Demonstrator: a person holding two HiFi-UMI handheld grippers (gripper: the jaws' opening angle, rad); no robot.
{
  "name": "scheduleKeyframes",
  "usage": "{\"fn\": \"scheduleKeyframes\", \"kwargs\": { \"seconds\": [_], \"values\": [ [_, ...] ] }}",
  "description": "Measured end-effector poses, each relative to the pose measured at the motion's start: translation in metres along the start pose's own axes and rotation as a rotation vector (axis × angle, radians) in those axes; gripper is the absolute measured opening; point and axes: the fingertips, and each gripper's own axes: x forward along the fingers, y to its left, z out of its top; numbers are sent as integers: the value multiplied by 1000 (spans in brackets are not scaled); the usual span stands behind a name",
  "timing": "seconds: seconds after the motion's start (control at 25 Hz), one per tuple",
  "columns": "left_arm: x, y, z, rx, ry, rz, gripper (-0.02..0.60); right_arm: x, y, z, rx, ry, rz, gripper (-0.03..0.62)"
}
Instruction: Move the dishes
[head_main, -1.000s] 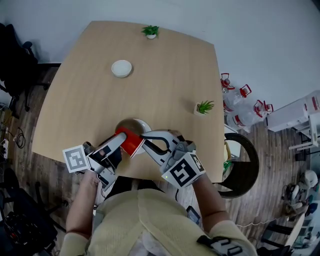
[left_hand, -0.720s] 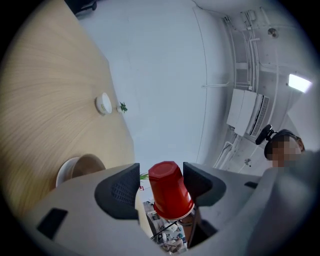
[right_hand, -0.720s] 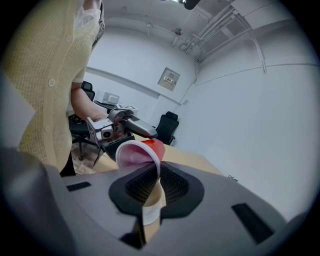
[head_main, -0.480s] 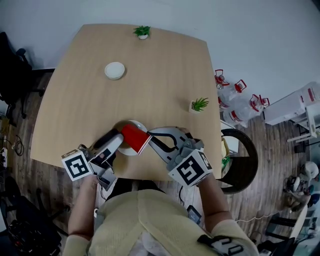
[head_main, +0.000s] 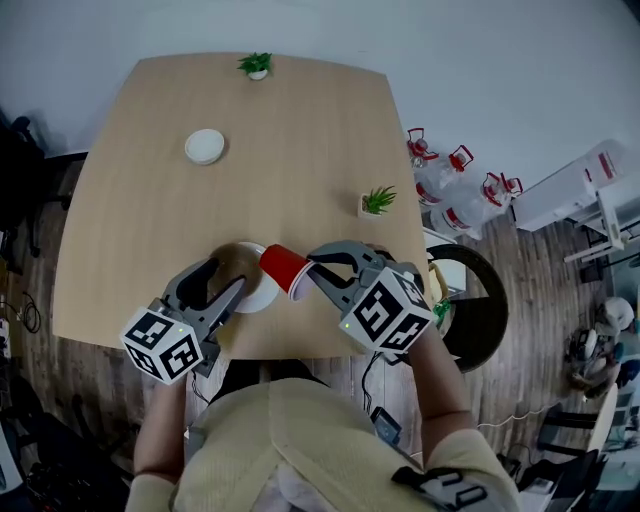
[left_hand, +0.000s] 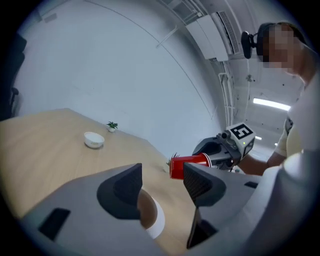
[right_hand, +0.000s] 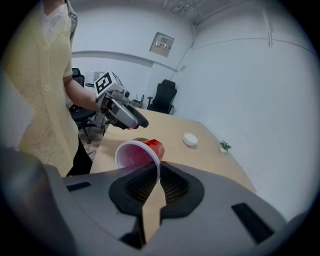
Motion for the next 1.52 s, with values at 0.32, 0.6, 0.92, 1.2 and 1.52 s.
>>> {"fn": "scheduleKeyframes", "kwargs": {
  "seconds": [0.32, 0.6, 0.92, 1.2, 1.52],
  "values": [
    [12, -14, -20, 235, 112, 12, 258, 0, 0, -39, 55, 160, 91, 34],
    [18, -21, -30, 341, 166, 11, 239, 6, 7, -76, 97, 358, 243, 34],
    [19, -28, -42, 350, 209, -21, 234, 10, 11, -111, 132, 595, 390, 34],
    [21, -28, -45, 327, 226, -35, 235, 13, 8, -141, 136, 760, 487, 34],
    [22, -24, -52, 316, 256, -28, 234, 10, 0, -177, 156, 934, 555, 34]
  ]
}}
